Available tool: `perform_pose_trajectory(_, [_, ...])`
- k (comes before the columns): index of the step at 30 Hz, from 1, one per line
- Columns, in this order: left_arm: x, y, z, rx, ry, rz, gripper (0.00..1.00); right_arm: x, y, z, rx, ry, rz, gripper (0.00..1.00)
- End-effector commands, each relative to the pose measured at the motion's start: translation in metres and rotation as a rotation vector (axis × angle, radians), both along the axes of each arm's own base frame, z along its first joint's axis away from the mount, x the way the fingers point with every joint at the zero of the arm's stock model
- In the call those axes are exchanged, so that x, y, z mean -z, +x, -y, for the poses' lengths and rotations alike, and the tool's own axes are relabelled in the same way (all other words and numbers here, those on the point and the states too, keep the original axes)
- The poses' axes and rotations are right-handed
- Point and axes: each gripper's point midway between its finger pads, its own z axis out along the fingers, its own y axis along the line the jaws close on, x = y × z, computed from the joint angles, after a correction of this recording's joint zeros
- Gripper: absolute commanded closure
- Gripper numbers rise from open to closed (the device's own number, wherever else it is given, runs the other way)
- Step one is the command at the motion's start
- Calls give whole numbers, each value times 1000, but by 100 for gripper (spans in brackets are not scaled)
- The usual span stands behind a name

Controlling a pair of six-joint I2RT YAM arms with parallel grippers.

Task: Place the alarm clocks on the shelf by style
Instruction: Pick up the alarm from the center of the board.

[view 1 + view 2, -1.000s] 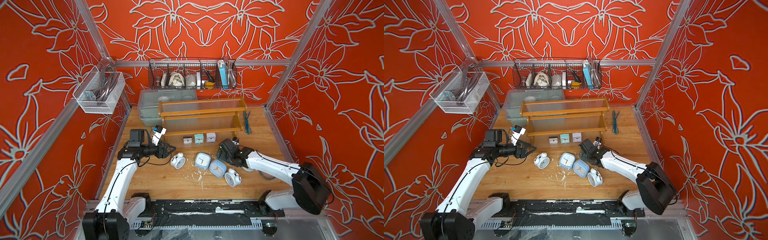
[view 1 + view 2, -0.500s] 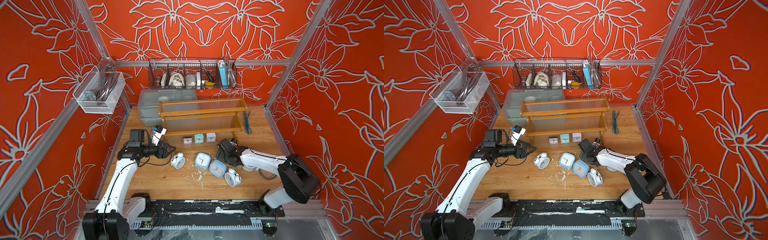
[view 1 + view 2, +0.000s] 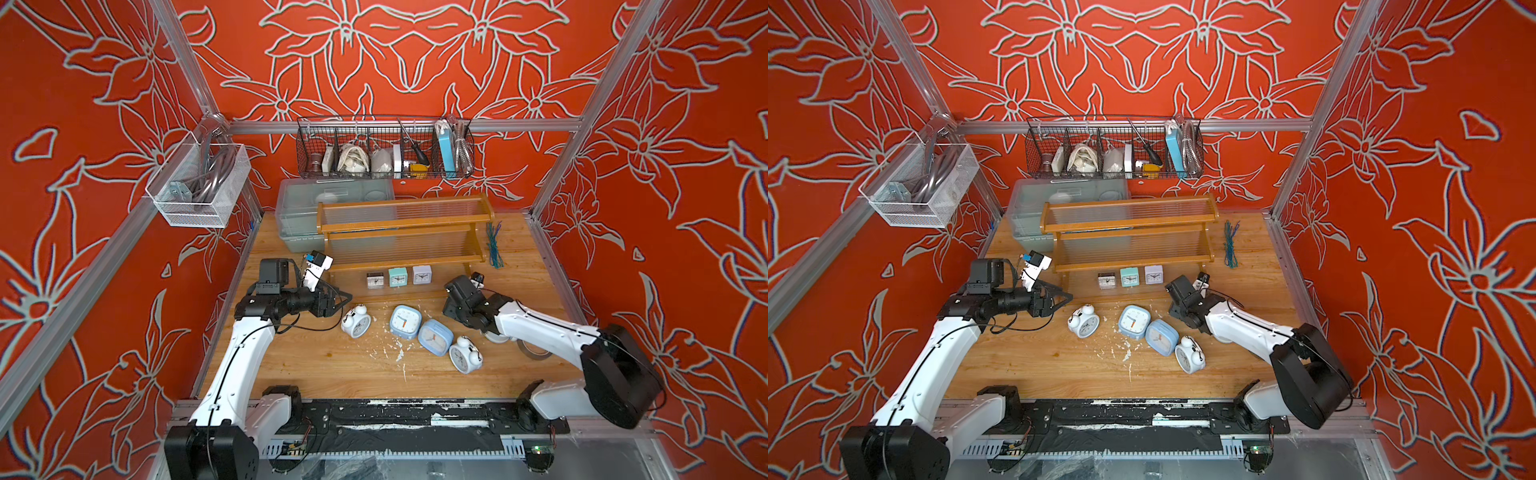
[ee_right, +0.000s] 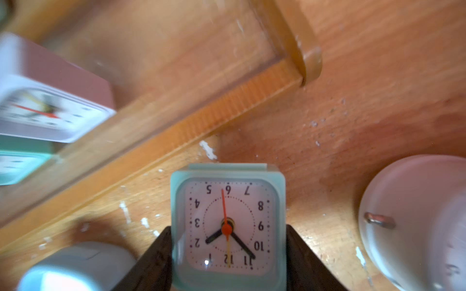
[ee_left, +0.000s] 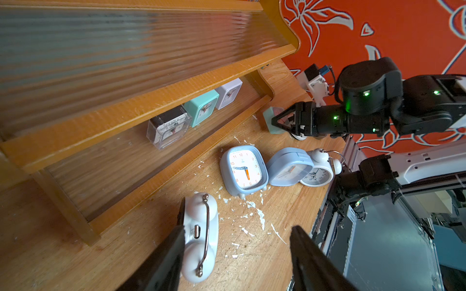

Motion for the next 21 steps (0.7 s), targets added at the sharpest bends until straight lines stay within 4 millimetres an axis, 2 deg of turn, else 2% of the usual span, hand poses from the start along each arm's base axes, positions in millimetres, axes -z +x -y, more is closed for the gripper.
perform_pose_trajectory(1, [2, -5, 2, 18, -13, -7, 33, -21, -1, 13, -28, -45, 64, 48])
perform_pose_trajectory(6, [-1, -5, 4, 22, -23, -7, 33, -59, -3, 0, -141, 30, 167, 49])
perform_pose_trajectory(13, [-8, -9, 14, 59, -27, -4, 33, -114, -8, -34, -300, 219, 298, 49])
perform_pose_trajectory(21, [-19, -17, 32, 123, -28, 4, 32, -140, -10, -54, -390, 295, 346, 48])
